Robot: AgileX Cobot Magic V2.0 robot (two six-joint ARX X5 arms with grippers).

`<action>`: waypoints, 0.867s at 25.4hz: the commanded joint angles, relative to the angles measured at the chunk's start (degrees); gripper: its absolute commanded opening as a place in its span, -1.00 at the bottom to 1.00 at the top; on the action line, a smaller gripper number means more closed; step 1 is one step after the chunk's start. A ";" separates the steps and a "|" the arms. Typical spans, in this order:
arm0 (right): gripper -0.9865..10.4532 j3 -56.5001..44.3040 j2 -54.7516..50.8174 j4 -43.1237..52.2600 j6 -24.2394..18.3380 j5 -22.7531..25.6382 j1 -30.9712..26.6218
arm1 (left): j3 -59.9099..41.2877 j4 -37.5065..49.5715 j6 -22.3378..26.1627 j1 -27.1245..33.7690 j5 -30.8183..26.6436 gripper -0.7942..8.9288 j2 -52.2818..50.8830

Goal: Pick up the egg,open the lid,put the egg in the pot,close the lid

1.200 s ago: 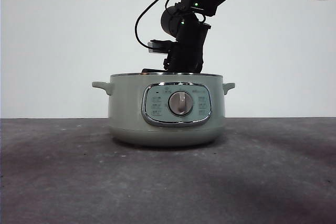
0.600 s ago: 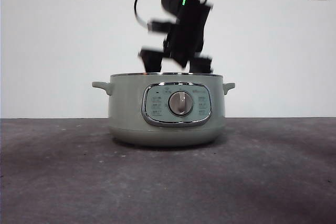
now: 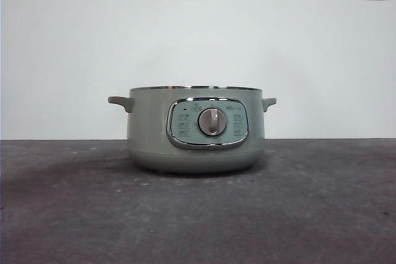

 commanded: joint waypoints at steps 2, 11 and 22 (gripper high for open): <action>0.05 -1.42 -5.99 -1.49 1.09 -3.41 0.09 | 0.79 9.46 -0.55 -2.58 0.74 -0.85 5.73; 0.05 -15.54 -23.06 -1.49 4.72 -5.77 3.74 | 2.03 22.12 -0.52 -5.79 0.77 -0.85 20.59; 0.05 -41.75 -41.86 -1.46 11.47 -1.66 4.59 | 14.80 23.12 -0.57 -8.13 0.39 -0.85 35.30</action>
